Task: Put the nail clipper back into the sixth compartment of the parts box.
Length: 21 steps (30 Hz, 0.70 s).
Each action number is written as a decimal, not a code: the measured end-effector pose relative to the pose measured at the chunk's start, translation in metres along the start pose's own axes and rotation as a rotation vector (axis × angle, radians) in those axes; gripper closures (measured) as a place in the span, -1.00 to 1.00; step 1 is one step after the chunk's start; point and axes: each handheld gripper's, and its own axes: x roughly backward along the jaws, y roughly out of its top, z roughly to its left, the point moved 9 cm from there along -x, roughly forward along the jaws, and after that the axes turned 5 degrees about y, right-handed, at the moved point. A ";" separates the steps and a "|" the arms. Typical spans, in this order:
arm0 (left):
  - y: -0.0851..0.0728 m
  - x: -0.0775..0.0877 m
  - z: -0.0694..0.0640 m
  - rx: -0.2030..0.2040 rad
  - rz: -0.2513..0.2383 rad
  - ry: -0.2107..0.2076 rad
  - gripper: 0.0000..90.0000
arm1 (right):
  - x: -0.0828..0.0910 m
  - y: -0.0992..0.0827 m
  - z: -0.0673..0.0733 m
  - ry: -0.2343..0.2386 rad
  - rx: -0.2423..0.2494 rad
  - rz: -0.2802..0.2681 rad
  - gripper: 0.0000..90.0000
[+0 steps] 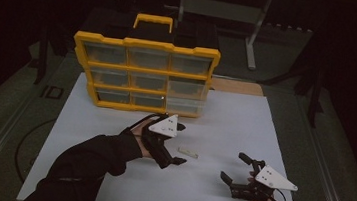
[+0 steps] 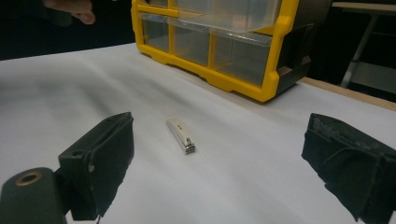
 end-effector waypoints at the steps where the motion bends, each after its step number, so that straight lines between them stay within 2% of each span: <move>1: 0.000 -0.003 0.001 -0.006 0.008 0.002 -0.99 | 0.000 0.000 0.000 0.000 -0.001 0.000 -0.80; 4: 0.001 -0.013 0.000 -0.034 0.032 -0.033 -0.99 | 0.000 0.000 0.000 0.003 -0.002 -0.001 -0.80; 11: -0.008 -0.039 0.001 -0.141 0.144 -0.087 -0.96 | 0.000 0.000 0.000 0.009 -0.002 -0.002 -0.80; 17: -0.016 -0.054 0.005 -0.168 0.220 -0.130 -0.92 | -0.001 -0.001 0.000 0.013 -0.006 -0.001 -0.79; 21: -0.022 -0.062 0.008 -0.204 0.265 -0.144 -0.85 | -0.001 -0.001 0.001 0.018 -0.010 -0.001 -0.79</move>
